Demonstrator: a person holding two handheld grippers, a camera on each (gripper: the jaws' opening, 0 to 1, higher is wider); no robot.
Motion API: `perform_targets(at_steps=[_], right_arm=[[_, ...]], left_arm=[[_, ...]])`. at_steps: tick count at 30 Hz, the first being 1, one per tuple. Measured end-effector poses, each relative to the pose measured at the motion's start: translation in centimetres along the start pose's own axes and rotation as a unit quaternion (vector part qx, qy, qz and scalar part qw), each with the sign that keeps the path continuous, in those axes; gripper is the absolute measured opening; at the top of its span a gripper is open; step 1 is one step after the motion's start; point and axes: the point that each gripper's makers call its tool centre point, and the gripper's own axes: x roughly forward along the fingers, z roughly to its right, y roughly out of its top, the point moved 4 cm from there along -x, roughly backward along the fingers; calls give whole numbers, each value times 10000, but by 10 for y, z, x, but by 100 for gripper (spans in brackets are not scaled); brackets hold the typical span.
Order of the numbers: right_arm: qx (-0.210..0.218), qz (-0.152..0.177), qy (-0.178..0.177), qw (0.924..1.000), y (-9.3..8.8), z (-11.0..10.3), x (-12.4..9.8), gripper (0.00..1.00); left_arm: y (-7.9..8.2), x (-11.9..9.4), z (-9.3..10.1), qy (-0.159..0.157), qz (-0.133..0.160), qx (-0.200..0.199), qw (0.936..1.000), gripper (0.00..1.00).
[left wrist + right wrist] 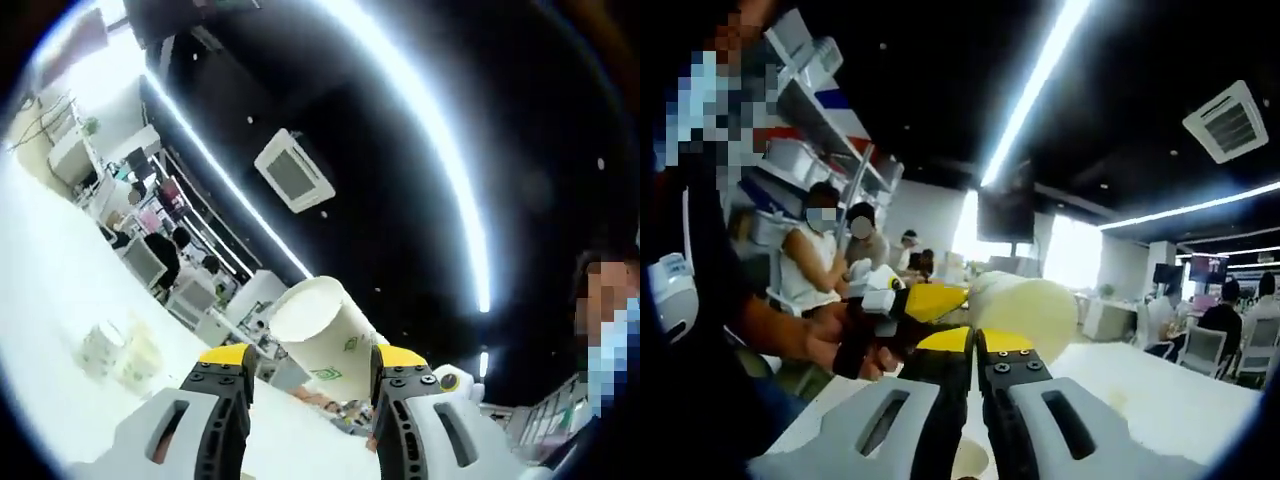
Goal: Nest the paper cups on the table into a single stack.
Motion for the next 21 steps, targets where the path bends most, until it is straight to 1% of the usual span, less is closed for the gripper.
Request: perform_targets(at_steps=[3,6,8,10,12,13,14,15,16,18,21], right_arm=[[-231,-185,-130,9995,0,6,-4,2],[-412,-337,-214,9984,1,10,-9,2],[-549,-444,-253,9972,2,11,-12,2],[-697,-576,-278,9955,2,12,-15,2],[-816,-689,-266,9939,1,12,-17,2],[-973,-828,-299,9914,0,9,-19,2],[-1057,-912,-318,9897,0,9,-20,2],[-1163,-1007,-303,9876,-2,6,-20,2],[-1192,-1046,-287,9869,-2,4,-20,2],[-1336,-1207,-286,9833,-4,1,-21,2],[-1535,-1369,-217,9784,-6,-5,-19,2]], left_arm=[[0,-3,0,57,-203,549,9983,50],[-1,-5,0,107,-362,993,9943,50],[-1,-7,0,178,-535,1493,9872,50],[0,-8,1,205,-608,1866,9803,50],[1,-9,3,249,-708,2311,9700,51],[2,-10,4,248,-750,2531,9642,52],[2,-10,5,257,-813,2770,9571,52],[3,-11,7,281,-876,3101,9462,52],[3,-12,9,280,-904,3338,9379,53],[3,-13,12,293,-974,3740,9218,54],[0,-15,17,228,-1132,4195,9004,56]])
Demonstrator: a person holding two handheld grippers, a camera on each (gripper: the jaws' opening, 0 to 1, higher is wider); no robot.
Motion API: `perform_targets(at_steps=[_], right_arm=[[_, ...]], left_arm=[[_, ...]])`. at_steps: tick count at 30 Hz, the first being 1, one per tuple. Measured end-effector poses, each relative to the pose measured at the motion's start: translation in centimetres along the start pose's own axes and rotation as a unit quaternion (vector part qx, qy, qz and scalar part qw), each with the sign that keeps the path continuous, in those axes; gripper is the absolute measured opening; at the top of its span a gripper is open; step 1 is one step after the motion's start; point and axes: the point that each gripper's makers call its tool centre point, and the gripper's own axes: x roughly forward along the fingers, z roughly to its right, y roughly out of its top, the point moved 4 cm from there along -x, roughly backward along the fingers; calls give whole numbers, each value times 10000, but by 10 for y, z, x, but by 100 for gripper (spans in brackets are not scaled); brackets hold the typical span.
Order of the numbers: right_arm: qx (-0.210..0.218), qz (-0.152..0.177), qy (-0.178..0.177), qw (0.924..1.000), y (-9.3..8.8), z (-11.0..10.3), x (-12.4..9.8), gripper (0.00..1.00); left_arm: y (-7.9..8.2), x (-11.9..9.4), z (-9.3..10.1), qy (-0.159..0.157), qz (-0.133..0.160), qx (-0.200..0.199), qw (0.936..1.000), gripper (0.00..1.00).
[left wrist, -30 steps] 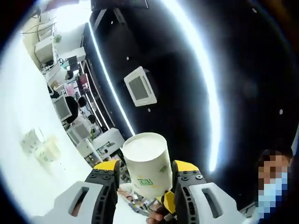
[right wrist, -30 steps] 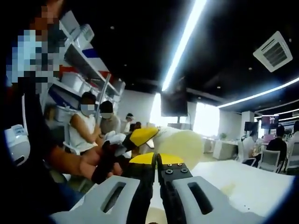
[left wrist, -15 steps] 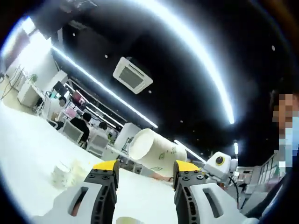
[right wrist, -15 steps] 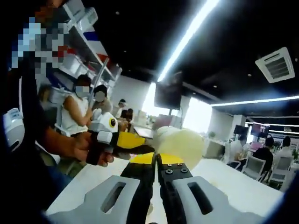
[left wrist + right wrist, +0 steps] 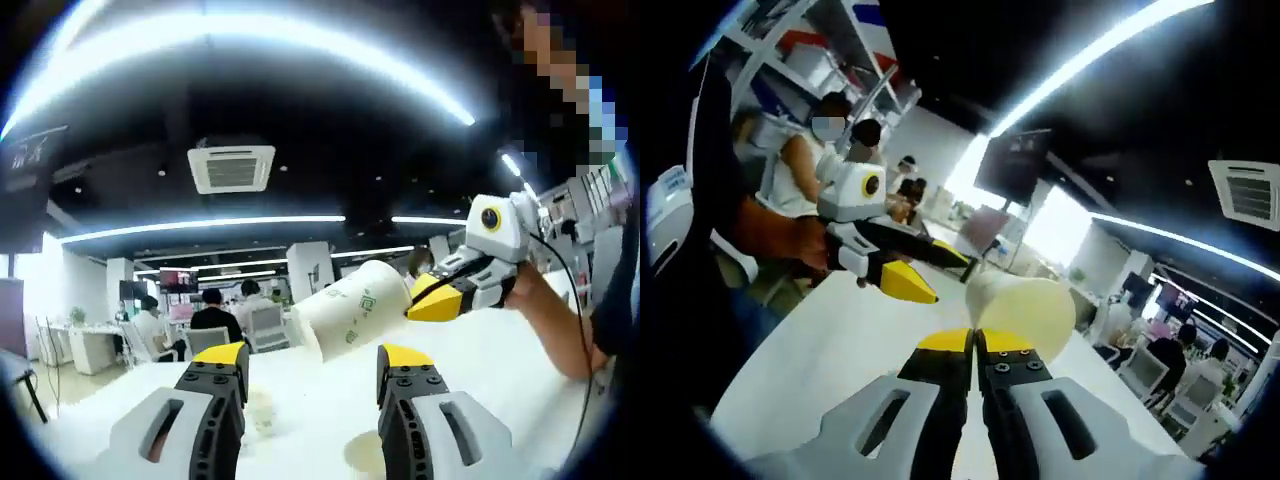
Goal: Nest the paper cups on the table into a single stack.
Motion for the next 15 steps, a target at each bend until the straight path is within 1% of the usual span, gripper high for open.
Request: perform_targets(at_steps=[2,3,4,5,6,7,9,12,15], right_arm=[[-90,-87,21,9999,0,-3,1,2],[-138,-127,34,9998,-1,-5,1,2],[-352,-286,85,9989,-4,-8,0,2],[-437,-349,98,9984,-5,-10,0,2],[-495,-401,111,9979,-6,-11,0,2],[-610,-490,160,9968,-7,-15,0,2],[-776,-599,256,9949,-8,-20,-1,2],[-1019,-740,340,9915,-8,-27,-4,2],[-1227,-861,394,9879,-9,-32,-7,2]], left_arm=[[1,-1,3,-31,-90,381,9992,56],[1,-1,5,-57,-113,494,9987,56],[2,-1,8,-110,-160,651,9977,56],[2,-1,12,-160,-206,863,9959,56],[3,-1,14,-187,-234,971,9948,56],[4,-1,18,-275,-270,1158,9925,56],[3,0,26,-458,-354,1376,9888,56],[1,2,36,-743,-504,1597,9831,58],[-4,4,44,-951,-699,1920,9743,59]])
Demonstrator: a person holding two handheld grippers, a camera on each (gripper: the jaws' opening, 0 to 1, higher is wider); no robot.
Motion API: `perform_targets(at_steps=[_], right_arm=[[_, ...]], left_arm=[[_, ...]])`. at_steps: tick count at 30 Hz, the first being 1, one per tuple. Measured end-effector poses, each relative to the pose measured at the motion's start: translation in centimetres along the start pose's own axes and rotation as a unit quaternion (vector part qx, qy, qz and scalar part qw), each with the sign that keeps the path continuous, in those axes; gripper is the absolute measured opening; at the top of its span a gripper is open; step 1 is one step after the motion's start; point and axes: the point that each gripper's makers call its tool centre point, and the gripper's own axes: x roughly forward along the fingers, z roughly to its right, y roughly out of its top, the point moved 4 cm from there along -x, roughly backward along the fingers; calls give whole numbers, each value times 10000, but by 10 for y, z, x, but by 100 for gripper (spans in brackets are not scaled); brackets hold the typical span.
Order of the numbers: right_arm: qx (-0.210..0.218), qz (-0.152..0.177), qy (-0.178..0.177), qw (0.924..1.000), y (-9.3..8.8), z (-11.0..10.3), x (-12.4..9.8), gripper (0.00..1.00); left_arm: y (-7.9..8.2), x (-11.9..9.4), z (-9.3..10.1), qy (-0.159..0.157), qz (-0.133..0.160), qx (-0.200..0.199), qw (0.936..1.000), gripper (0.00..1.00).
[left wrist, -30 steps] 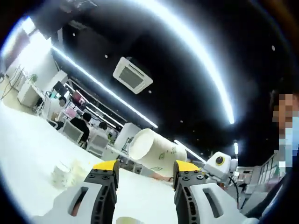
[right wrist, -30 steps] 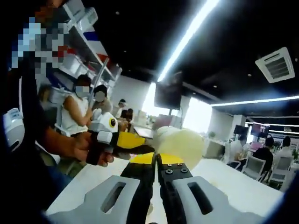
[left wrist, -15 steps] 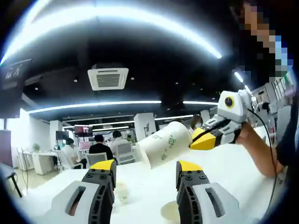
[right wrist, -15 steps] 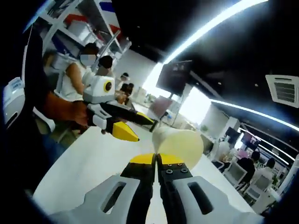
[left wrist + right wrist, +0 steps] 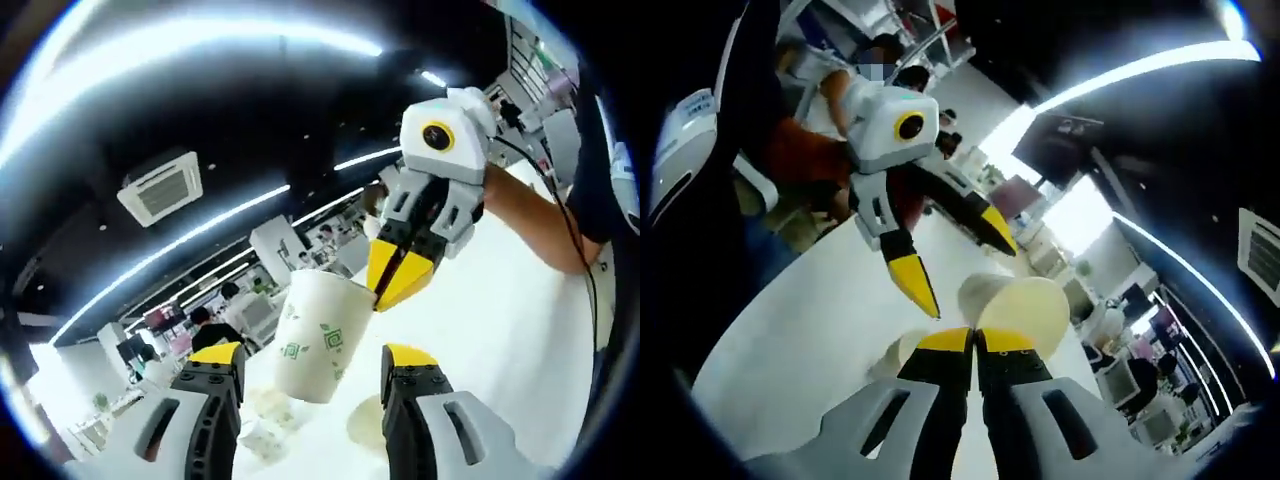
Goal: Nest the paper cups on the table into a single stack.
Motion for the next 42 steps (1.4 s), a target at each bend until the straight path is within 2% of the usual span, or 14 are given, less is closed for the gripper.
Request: perform_targets(at_steps=[5,15,28,37,42], right_arm=[[-284,-232,78,9993,-2,-7,-1,2],[-879,-655,206,9938,-3,-19,-4,2],[-1465,-1077,352,9827,-10,-30,1,2],[-1664,-1123,447,9786,-9,-37,3,2],[-1692,-1158,458,9777,-11,-38,4,2]], left_arm=[[2,6,12,-231,-155,344,9990,59],[4,18,18,-484,-338,401,9974,59],[3,27,31,-757,-505,739,9931,55],[0,28,35,-781,-541,796,9923,49],[-2,28,36,-774,-527,781,9925,48]])
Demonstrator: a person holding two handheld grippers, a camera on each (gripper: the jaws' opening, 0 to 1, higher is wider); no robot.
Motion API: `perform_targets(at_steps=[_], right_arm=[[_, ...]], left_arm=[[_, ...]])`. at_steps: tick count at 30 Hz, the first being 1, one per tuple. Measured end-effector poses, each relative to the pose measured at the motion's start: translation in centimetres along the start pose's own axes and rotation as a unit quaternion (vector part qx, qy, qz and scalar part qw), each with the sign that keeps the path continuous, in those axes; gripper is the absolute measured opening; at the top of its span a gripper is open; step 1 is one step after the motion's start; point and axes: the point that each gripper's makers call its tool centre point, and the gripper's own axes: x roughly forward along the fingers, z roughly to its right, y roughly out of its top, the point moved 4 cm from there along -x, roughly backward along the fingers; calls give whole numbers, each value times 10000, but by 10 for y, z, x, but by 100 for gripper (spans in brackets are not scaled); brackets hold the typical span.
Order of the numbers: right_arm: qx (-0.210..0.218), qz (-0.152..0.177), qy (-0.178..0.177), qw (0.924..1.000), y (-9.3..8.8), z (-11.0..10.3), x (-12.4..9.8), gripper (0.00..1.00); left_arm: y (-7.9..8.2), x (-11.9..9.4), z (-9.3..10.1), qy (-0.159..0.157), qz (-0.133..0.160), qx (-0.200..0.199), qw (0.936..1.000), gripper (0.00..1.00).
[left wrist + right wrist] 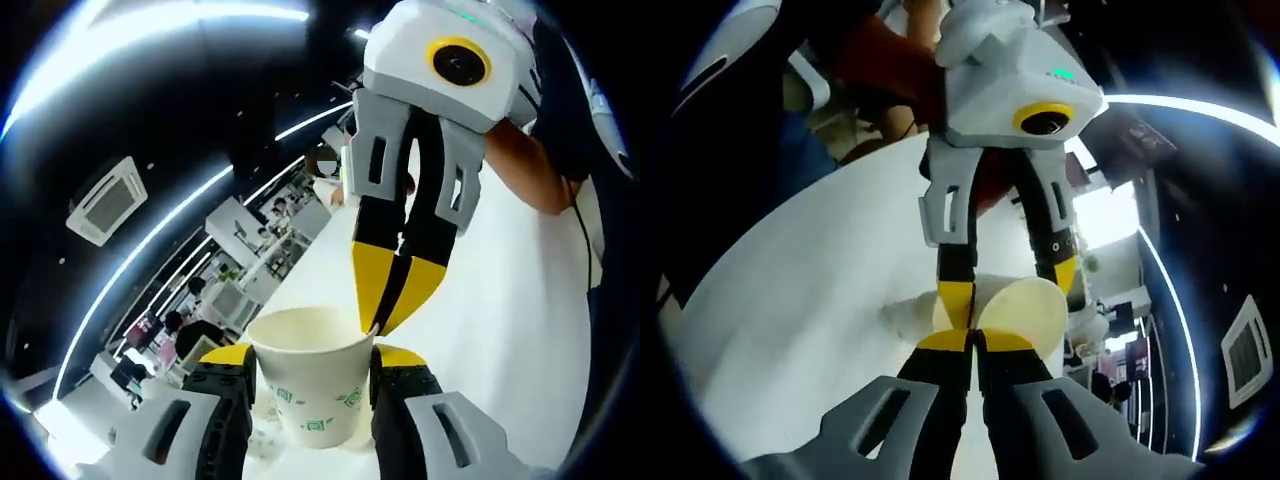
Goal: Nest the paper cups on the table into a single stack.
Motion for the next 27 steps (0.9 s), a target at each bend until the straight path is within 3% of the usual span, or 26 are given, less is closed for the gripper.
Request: perform_targets(at_steps=[18,24,27], right_arm=[[-38,145,-226,9996,-2,8,-6,12],[68,533,-305,9981,3,14,-16,15],[278,916,-390,9946,6,21,-20,17]], left_arm=[[-4,-3,-2,137,313,-529,9980,47],[-10,-6,-8,201,445,-933,9944,47],[-13,-7,-11,225,526,-1166,9915,47]])
